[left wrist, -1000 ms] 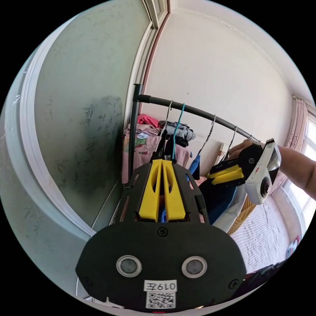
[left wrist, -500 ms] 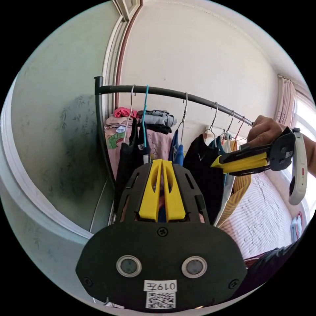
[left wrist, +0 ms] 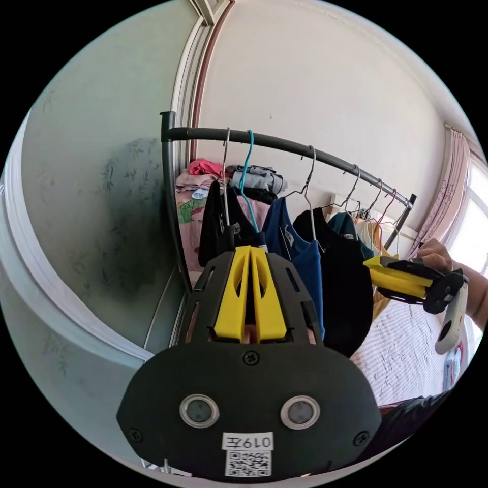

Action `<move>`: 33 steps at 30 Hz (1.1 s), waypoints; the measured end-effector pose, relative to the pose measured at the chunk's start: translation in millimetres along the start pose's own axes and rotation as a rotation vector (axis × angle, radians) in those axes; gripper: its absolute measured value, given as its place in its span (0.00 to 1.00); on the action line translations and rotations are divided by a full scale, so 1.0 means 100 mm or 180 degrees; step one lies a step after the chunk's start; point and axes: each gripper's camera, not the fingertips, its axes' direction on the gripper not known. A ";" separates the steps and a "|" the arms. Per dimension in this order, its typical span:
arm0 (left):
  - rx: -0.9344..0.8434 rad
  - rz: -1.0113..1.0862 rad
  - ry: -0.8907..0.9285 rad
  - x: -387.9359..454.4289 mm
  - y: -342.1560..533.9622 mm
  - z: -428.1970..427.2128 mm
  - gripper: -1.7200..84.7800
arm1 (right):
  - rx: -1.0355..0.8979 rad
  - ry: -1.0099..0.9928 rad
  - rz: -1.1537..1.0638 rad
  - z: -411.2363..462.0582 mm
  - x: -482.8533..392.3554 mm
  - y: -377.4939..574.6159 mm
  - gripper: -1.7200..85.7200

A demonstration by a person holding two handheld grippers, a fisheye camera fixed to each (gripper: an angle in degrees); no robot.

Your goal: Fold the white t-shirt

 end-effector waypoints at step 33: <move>-0.0727 0.0429 -0.0663 0.30 -0.89 1.26 0.03 | 0.2180 -0.2189 0.6745 -0.04 -1.62 5.65 0.01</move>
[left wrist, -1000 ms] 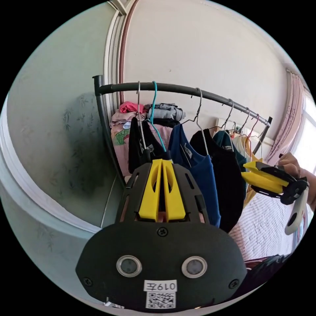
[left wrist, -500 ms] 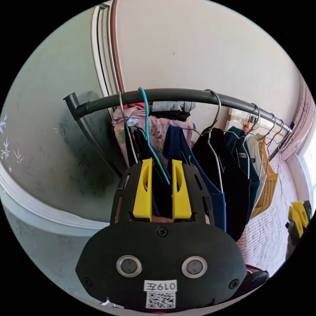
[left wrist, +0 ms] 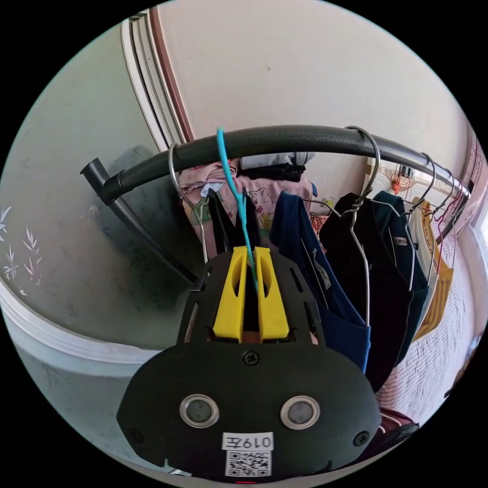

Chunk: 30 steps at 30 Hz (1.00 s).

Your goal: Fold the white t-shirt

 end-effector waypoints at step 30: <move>0.0349 0.0029 0.0131 -0.09 0.80 -0.46 0.04 | 0.0514 -0.1153 0.0167 -1.31 1.12 0.54 0.11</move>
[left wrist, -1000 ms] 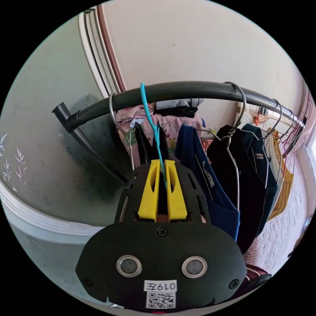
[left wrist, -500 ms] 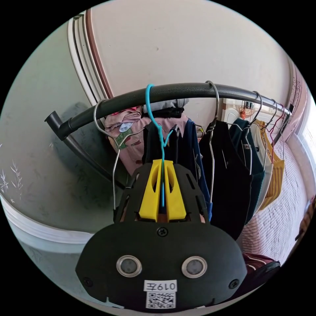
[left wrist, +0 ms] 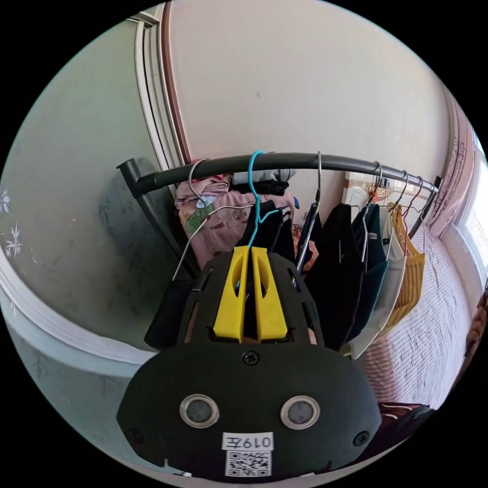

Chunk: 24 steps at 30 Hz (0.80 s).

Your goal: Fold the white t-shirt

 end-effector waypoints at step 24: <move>0.0277 0.0362 0.0747 1.82 0.44 -0.52 0.03 | -0.0015 0.0032 -0.0329 -1.27 -1.04 0.66 0.11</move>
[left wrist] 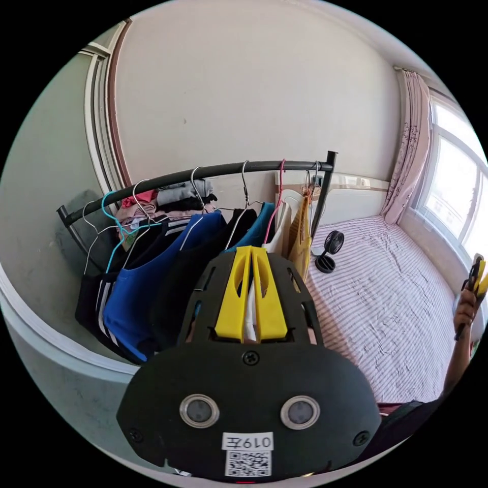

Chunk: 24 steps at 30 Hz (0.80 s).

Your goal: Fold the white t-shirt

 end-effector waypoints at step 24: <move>-0.0235 0.0789 0.1711 -0.53 0.00 1.28 0.03 | -0.0465 0.2744 -0.0036 4.55 1.39 -0.29 0.10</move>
